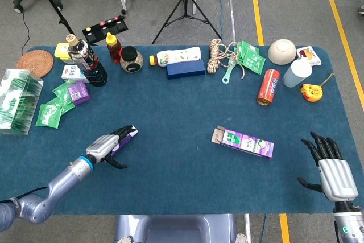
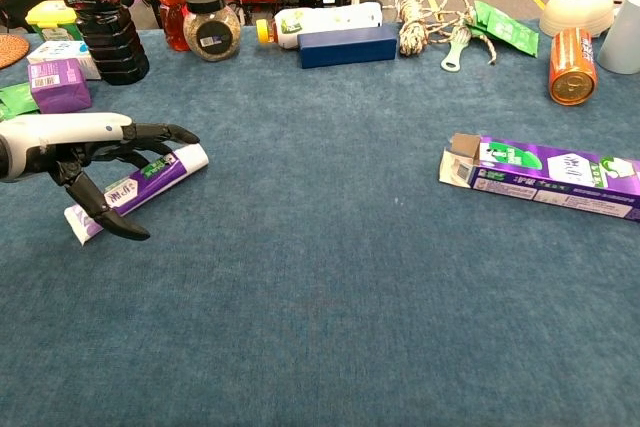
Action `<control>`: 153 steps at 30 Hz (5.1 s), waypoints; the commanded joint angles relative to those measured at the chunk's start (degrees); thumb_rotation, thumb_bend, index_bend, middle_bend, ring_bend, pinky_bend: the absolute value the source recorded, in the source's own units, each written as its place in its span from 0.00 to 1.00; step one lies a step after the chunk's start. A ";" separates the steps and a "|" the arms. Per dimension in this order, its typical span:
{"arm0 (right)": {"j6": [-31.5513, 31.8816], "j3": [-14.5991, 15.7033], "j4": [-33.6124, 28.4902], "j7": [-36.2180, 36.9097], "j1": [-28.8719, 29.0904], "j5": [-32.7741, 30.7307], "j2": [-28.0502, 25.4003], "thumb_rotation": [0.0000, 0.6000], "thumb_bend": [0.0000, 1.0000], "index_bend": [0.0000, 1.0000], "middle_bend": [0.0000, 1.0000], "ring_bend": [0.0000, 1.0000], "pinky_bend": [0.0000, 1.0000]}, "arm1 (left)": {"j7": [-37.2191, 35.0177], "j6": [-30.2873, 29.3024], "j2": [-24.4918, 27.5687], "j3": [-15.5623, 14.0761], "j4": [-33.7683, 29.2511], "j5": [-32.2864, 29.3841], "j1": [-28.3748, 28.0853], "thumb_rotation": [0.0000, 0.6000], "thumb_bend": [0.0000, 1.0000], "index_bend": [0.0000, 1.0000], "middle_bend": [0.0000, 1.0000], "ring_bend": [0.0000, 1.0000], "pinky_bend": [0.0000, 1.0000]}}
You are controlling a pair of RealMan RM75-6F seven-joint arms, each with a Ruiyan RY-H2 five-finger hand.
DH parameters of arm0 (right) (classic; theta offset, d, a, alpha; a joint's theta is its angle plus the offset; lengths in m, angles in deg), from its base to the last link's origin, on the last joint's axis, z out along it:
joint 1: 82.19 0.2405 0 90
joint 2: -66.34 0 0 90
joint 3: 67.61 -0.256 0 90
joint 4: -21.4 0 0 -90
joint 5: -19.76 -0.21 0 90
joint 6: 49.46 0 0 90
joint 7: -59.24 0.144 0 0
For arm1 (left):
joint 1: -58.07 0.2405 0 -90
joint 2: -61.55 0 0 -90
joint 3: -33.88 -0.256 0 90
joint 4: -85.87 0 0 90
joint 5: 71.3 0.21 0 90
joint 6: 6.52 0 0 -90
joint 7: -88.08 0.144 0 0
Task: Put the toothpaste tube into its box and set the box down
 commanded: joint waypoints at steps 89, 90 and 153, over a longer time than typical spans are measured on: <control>-1.81 0.91 -0.98 1.34 0.65 0.17 -0.72 1.00 0.00 0.12 0.02 0.04 0.00 | 42.49 -31.49 -15.91 0.86 5.13 -16.43 3.77 1.00 0.33 0.53 0.39 0.47 0.70; -1.80 0.93 -1.00 1.26 0.65 0.20 -0.70 1.00 0.00 0.12 0.02 0.04 0.00 | 41.94 -31.33 -15.63 0.88 5.20 -16.00 3.87 1.00 0.33 0.54 0.39 0.47 0.71; -18.00 -6.99 -5.14 -31.88 28.73 -53.05 16.82 1.00 0.00 0.12 0.10 0.10 0.07 | 23.29 -22.45 14.05 4.00 -10.82 2.11 0.18 1.00 0.33 0.56 0.42 0.49 0.71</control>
